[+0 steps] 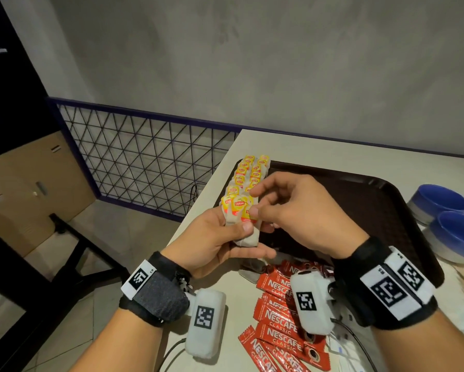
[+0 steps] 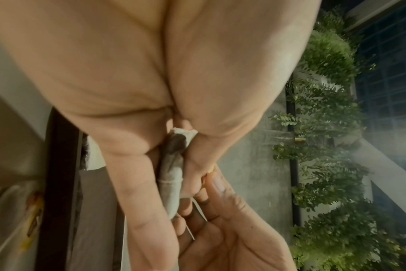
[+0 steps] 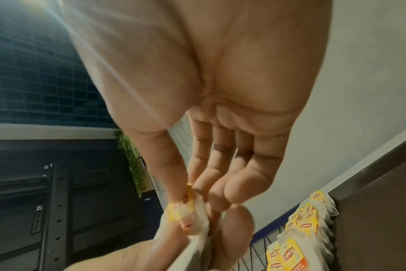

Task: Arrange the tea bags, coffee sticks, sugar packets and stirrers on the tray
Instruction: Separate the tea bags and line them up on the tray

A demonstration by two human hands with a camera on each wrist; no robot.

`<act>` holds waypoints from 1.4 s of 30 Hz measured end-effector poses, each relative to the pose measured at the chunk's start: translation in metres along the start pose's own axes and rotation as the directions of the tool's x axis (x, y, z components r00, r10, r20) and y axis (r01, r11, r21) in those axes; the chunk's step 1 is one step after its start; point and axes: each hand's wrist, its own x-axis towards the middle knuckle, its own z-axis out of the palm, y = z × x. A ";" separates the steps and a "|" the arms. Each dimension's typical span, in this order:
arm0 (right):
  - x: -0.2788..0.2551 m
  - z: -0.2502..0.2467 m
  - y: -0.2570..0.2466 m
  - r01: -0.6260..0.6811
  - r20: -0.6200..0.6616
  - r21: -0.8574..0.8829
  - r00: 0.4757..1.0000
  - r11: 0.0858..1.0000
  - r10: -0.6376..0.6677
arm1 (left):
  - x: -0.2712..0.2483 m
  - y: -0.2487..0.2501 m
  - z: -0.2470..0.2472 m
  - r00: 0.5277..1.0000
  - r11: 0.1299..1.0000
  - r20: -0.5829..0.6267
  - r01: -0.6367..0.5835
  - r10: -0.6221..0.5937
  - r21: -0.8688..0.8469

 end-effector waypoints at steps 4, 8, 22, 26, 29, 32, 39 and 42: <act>0.006 -0.001 0.007 0.011 -0.004 0.008 1.000 1.000 -0.011 | 0.002 -0.001 -0.002 0.999 1.000 -0.046 -0.014 0.015 0.016; 0.008 -0.005 0.012 0.021 -0.006 0.021 1.000 1.000 -0.021 | 0.003 -0.001 -0.002 0.995 0.999 -0.095 -0.029 0.031 0.019; 0.010 -0.012 0.025 0.034 -0.157 0.151 0.988 0.988 -0.010 | 0.009 -0.004 -0.011 0.951 0.994 -0.293 -0.083 0.101 0.074; 0.018 -0.013 0.026 -0.017 -0.184 0.146 0.982 0.989 0.045 | 0.011 0.003 -0.015 0.863 0.979 -0.478 -0.203 0.162 -0.034; 0.030 -0.007 0.023 -0.072 -0.108 0.032 0.991 0.997 0.075 | 0.010 0.007 -0.019 0.811 0.956 -0.561 -0.271 0.166 -0.109; 0.043 0.000 0.016 -0.156 0.051 -0.008 0.986 0.988 0.156 | 0.010 0.008 -0.019 0.772 0.944 -0.613 -0.306 0.169 -0.126; 0.074 0.011 0.016 -0.219 0.152 -0.326 0.948 0.920 0.279 | 0.010 0.006 -0.019 0.802 0.945 -0.576 -0.291 0.156 -0.149; 0.085 0.015 0.020 -0.258 0.122 -0.368 0.939 0.893 0.322 | 0.009 0.008 -0.017 0.825 0.947 -0.545 -0.279 0.151 -0.160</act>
